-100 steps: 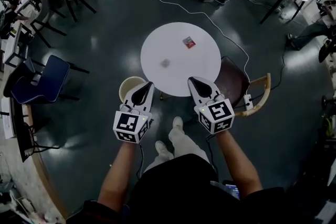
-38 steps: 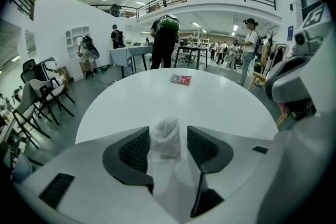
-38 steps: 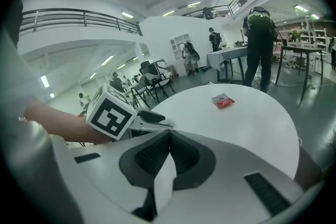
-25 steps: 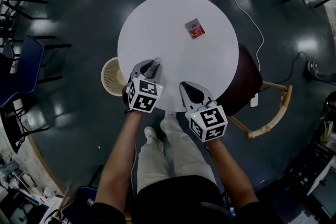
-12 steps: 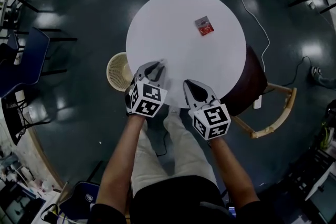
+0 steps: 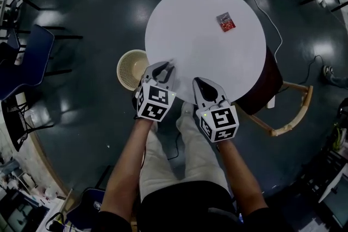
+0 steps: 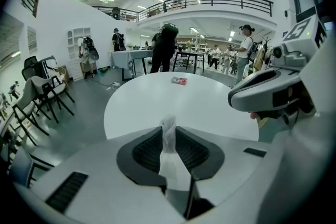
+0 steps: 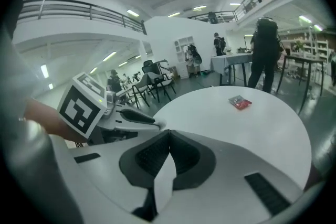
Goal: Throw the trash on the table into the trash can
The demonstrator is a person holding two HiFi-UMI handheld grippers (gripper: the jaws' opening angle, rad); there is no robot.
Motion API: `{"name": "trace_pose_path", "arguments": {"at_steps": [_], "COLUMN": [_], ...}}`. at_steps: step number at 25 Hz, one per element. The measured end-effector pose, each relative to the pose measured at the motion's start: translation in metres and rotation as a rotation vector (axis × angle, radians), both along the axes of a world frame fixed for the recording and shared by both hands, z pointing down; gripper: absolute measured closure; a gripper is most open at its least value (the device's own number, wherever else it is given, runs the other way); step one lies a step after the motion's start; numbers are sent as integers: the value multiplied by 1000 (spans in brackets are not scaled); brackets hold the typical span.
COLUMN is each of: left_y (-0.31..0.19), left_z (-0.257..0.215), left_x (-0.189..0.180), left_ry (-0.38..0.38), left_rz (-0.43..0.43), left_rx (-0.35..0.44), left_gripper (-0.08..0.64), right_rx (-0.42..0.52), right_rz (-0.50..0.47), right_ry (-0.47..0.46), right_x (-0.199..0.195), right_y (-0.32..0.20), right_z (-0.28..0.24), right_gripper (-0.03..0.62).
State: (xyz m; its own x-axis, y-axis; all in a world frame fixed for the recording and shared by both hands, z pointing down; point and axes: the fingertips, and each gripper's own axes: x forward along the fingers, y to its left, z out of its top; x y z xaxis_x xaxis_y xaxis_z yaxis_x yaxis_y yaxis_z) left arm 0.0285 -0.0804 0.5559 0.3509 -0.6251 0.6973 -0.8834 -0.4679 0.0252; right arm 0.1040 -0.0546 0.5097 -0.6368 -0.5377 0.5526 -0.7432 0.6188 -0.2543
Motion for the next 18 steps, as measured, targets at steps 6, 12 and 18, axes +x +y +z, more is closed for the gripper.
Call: {"name": "trace_pose_path", "arguments": {"at_steps": [6, 12, 18], "left_y": [16, 29, 48], "left_z": [-5, 2, 33], "left_x": [-57, -117, -192], "left_ry": [50, 51, 63], "left_rz": [-57, -99, -174], "left_rx": [13, 12, -21], "left_gripper": [472, 472, 472], "right_rx": [37, 16, 18], "right_rz": [-60, -116, -185], "right_ry": [16, 3, 16], "right_x": [-63, -125, -200], "right_y": [20, 37, 49], "right_z": [-5, 3, 23], "right_gripper": [575, 575, 575]}}
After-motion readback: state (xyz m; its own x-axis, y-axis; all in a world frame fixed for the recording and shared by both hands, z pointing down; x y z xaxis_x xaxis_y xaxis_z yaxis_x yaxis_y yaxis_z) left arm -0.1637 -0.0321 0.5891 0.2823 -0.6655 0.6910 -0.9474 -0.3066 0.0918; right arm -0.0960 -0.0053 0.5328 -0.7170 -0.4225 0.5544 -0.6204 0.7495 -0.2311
